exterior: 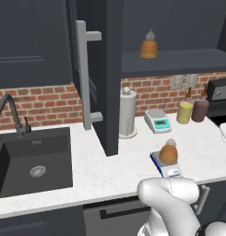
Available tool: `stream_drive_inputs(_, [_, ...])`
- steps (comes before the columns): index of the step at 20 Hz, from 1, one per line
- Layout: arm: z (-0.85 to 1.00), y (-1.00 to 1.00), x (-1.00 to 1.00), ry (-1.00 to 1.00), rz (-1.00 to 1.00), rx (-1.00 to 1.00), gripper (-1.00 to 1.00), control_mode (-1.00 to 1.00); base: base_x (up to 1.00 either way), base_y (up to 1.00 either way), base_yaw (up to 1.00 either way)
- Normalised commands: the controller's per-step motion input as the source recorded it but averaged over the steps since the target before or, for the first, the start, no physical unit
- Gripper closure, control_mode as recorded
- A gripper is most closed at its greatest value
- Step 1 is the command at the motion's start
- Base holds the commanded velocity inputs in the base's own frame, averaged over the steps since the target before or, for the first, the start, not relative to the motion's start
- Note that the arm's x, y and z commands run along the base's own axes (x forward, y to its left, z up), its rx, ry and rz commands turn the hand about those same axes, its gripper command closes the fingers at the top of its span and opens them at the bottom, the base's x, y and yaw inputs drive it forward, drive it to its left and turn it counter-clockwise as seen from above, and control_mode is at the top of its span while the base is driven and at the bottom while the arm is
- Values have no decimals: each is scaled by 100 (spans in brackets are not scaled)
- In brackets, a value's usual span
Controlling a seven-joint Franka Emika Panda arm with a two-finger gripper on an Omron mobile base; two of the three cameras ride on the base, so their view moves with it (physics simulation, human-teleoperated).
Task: Pick the honey bottle and place it on the digital scale for weighing, and close the cabinet.
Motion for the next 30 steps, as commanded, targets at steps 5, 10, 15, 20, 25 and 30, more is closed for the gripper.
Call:
stream_drive_inputs(5, [-6, -10, 13, -31, -2, 1, -100, -100, 0, 0, 0])
stream_drive_inputs(10, [-13, -34, 30, -23, 5, 5, -100, -100, 0, 0, 0])
stream_drive_inputs(15, [-14, -55, 37, -7, 16, 5, -100, -100, 0, 0, 0])
stream_drive_inputs(20, [-8, -98, -2, -8, 19, 3, -100, -100, 0, 0, 0])
stream_drive_inputs(25, [-20, -86, -33, -21, 15, 0, -100, -100, 0, 0, 0])
stream_drive_inputs(30, [-29, -27, -34, -64, 19, 0, -100, -100, 0, 0, 0])
